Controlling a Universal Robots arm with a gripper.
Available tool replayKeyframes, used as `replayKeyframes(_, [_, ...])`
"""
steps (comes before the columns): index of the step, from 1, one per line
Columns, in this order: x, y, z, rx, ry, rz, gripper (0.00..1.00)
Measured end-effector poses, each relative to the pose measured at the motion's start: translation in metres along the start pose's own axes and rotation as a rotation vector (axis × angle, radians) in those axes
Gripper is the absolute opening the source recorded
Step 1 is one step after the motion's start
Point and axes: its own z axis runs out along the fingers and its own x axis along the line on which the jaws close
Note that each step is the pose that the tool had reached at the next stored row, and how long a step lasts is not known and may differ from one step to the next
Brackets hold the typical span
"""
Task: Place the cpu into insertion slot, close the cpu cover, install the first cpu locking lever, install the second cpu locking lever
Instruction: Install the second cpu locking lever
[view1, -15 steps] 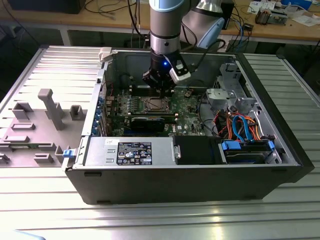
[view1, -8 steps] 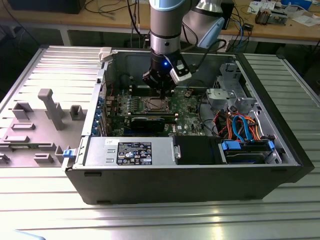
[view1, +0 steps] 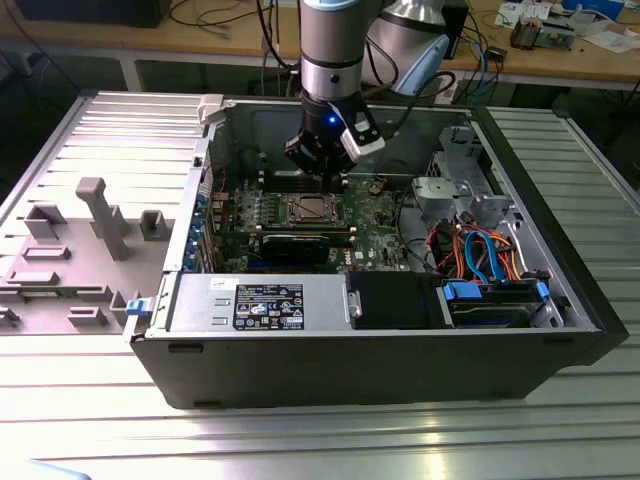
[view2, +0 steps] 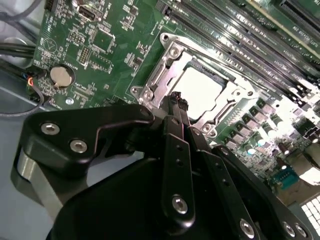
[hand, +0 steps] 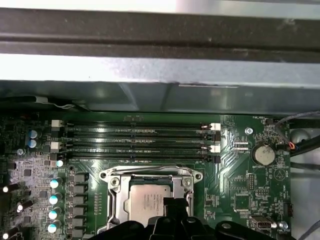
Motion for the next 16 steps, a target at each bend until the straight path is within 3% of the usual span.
replayKeyframes(4, [0.0002, -0.0019, -0.0003, -0.0001, 0.0000, 0.000, 0.11])
replayKeyframes(9, [0.0006, -0.0099, -0.0005, 0.0000, 0.0000, 0.000, 0.11])
replayKeyframes(16, [0.0020, -0.0278, -0.0010, 0.0000, 0.0000, 0.000, 0.11])
